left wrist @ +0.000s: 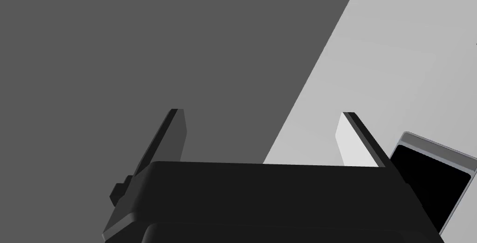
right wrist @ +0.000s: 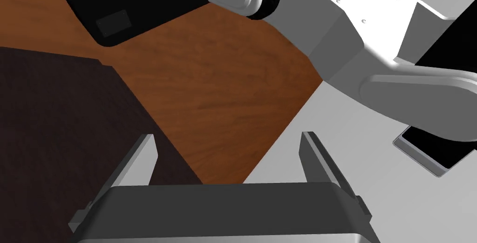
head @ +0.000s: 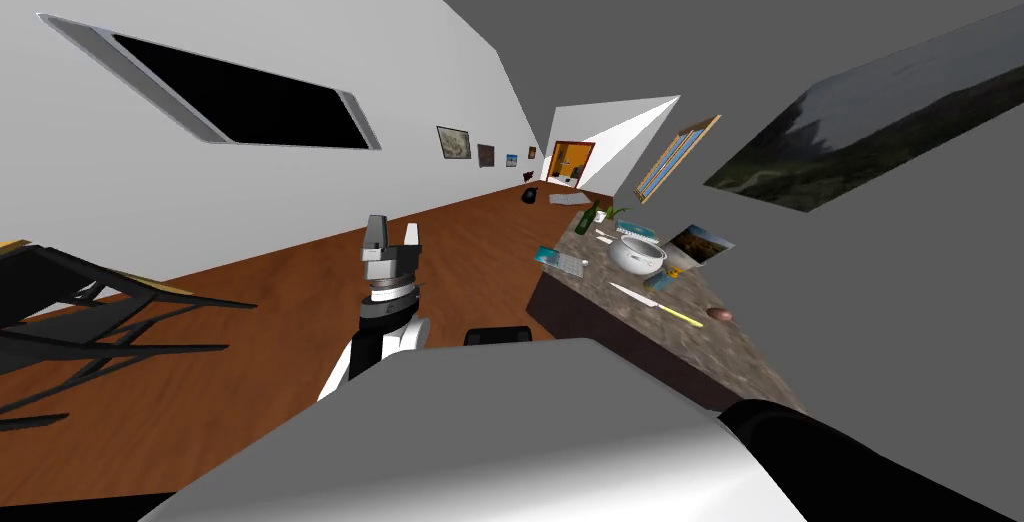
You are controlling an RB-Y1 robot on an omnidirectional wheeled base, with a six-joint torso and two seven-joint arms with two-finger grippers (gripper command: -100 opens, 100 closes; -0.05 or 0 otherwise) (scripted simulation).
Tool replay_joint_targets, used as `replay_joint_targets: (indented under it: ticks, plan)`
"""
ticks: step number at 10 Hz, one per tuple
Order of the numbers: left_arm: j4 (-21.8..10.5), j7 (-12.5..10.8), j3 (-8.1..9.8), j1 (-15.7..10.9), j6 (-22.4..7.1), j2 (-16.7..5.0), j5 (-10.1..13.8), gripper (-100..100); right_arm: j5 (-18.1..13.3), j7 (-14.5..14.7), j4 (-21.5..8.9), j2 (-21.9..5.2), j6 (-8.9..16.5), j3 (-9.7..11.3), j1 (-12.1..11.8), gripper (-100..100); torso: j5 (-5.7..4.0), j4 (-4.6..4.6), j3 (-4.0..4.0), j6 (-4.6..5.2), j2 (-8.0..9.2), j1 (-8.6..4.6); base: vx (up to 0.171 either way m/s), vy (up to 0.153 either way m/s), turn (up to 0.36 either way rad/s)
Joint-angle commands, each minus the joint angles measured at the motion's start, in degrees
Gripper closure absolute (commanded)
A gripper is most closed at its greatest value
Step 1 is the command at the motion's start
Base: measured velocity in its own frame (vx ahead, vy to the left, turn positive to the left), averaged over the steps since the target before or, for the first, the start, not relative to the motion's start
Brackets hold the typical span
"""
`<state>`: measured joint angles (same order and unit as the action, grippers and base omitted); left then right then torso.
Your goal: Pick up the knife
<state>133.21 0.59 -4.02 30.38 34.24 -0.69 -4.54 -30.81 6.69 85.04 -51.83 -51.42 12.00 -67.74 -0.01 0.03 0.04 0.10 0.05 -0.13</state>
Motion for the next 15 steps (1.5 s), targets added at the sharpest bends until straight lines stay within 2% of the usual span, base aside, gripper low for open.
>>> replay_joint_targets:
  ticks: [1,2,3,4,6,7,8,10,11,13,14,15]
  plan:
    - [0.0,0.0,0.0,0.0,0.0,0.0,0.0,0,-0.75,1.24,-2.86,-2.86,-0.52,0.17,-1.43,-100,0.0,0.0,0.0,0.0,0.0,0.0,0.011,0.006,0.321]
    - [0.0,0.0,-0.01,-0.01,0.0,0.0,0.0,0,-0.75,1.24,-5.11,-3.98,-0.52,0.17,-1.43,-100,0.0,0.0,-0.01,-0.08,-0.01,-0.01,0.011,-0.002,0.201]
    - [0.0,0.0,0.0,0.0,0.0,0.0,0.0,0,-1.39,2.58,-6.99,-6.04,-1.01,0.46,-2.2,-100,0.0,0.0,-0.01,-0.03,-0.02,-0.03,0.014,0.003,0.307]
    - [0.0,0.0,0.0,-0.01,0.0,0.0,0.0,0,-1.39,2.58,-8.86,-6.75,-1.01,0.46,-2.2,-100,0.0,-0.01,-0.02,-0.07,-0.04,-0.03,0.013,-0.005,0.203]
    - [0.0,0.0,0.0,0.0,0.0,0.0,0.0,0,-1.39,2.58,-10.19,-6.75,-1.01,0.46,-2.2,-100,-0.02,0.01,0.0,0.02,0.0,-0.02,0.002,-0.004,-0.011]
    - [0.0,0.0,0.0,0.0,0.0,0.0,0.0,0,-1.91,3.99,-12.66,-9.38,-1.47,0.72,-2.76,-100,-0.01,0.02,0.03,0.02,0.04,0.01,0.005,0.004,0.343]
    - [0.0,0.0,-0.01,-0.01,0.0,0.0,0.0,0,-1.91,3.99,-14.37,-9.38,-1.47,0.72,-2.76,-100,0.0,0.01,0.0,-0.09,0.0,-0.01,0.008,-0.012,0.203]
    - [0.0,0.0,0.01,0.01,0.0,0.0,0.0,0,-1.91,3.99,-15.01,-9.38,-1.47,0.72,-2.76,-100,-0.02,0.01,0.01,0.03,0.01,-0.02,0.004,-0.006,-0.027]
    - [0.0,0.0,0.0,0.0,0.0,0.0,0.0,0,-2.32,5.46,-16.73,-11.86,-1.89,0.94,-3.08,-100,-0.01,0.02,0.02,0.02,0.03,0.02,0.007,0.003,0.331]
    - [0.0,0.0,0.0,0.0,0.0,0.0,0.0,0,-2.32,5.46,-19.18,-11.86,-1.89,0.94,-3.08,-100,-0.03,0.01,-0.02,-0.01,-0.04,-0.06,0.008,-0.016,0.095]
    - [0.0,0.0,0.01,0.01,0.0,0.0,0.0,0,-2.61,6.96,-21.4,-14.17,-2.3,1.11,-3.19,-100,-0.03,0.02,0.01,0.04,0.0,-0.04,0.011,-0.011,0.255]
    - [0.0,0.0,0.0,-0.01,0.0,0.0,0.0,0,-2.61,6.96,-22.53,-14.17,-2.3,1.11,-3.19,-100,-0.01,0.0,-0.02,-0.08,-0.04,-0.06,0.012,-0.021,0.202]
